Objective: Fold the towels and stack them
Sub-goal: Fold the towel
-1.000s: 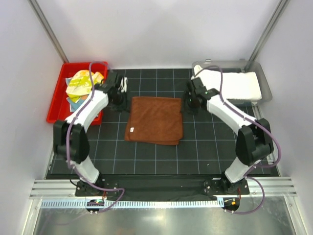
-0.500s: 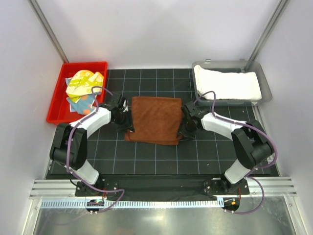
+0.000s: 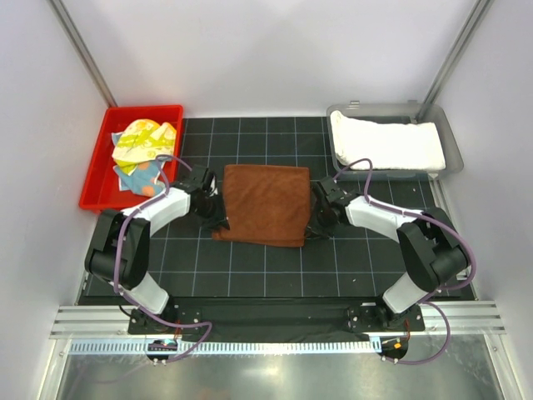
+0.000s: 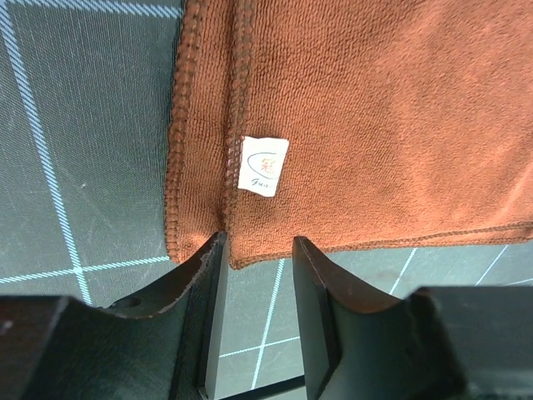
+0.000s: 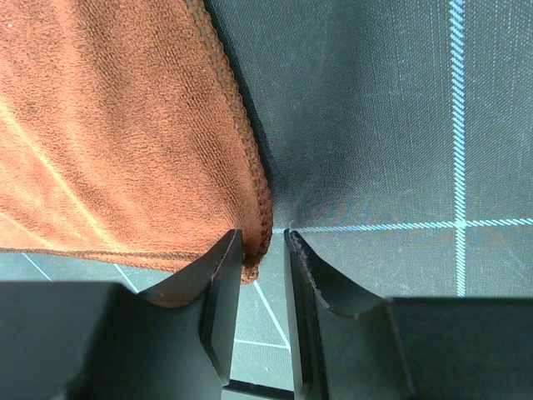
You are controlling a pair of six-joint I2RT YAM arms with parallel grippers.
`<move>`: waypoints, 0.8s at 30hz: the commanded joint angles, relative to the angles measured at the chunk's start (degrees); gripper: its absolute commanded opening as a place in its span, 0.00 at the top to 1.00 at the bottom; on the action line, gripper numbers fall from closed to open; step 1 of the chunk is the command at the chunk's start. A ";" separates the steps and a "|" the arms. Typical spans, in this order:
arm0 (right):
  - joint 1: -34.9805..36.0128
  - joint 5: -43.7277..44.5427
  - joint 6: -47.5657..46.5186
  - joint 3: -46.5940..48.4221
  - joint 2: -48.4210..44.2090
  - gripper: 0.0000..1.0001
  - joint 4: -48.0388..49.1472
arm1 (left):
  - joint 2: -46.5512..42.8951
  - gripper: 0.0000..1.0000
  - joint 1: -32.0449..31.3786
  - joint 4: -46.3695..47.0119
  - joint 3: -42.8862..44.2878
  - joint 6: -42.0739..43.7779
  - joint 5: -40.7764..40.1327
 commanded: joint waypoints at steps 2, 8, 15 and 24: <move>0.10 1.49 0.68 -0.36 -2.39 0.67 1.50 | -1.57 0.61 -0.37 1.36 -0.73 -1.48 -0.88; 0.10 1.76 0.68 -0.45 -2.91 0.68 1.50 | -2.18 0.64 -0.81 1.54 -1.88 -2.09 -1.85; 0.10 1.76 0.59 -0.19 -2.74 0.69 1.58 | -3.23 0.64 -1.25 0.22 -2.05 -2.18 -3.42; 0.10 1.76 0.07 0.08 -2.56 0.70 1.41 | -3.76 0.63 -1.60 -0.22 -2.49 -2.45 -3.78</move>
